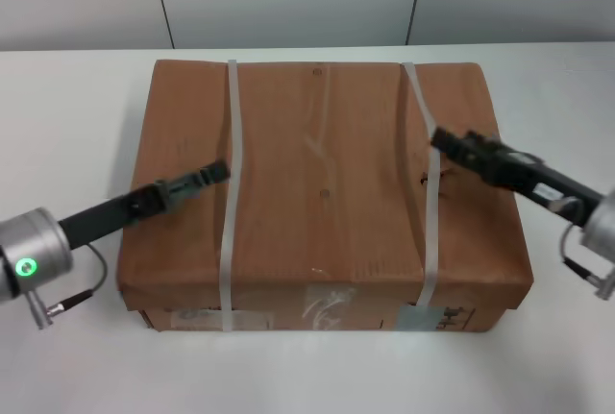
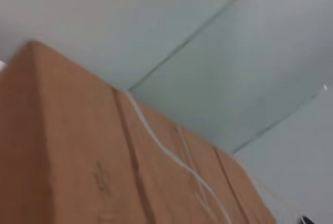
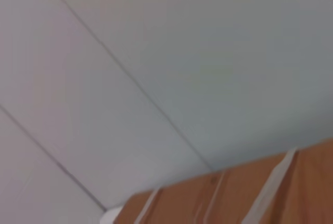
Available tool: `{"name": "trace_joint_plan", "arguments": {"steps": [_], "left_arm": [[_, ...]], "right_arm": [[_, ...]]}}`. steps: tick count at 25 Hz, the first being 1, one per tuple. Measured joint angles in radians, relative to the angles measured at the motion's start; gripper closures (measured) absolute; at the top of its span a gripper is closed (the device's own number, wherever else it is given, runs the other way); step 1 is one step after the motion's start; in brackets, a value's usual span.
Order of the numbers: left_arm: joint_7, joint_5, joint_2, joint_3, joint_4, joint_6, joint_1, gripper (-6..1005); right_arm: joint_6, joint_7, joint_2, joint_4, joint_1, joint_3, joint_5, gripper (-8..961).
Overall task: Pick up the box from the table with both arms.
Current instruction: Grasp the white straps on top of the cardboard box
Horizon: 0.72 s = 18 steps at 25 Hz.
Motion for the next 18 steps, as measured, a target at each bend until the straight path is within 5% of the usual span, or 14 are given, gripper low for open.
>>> {"name": "trace_joint_plan", "arguments": {"steps": [7, 18], "left_arm": [[-0.001, 0.054, -0.014, 0.043, -0.03, -0.005, -0.071, 114], [0.003, 0.041, -0.022, 0.14, -0.037, -0.029, -0.112, 116]], "right_arm": [[0.087, 0.013, 0.001, 0.061, 0.099, -0.105, 0.004, 150], [0.093, 0.004, 0.001, 0.069, 0.147, -0.166, 0.003, 169]]}}
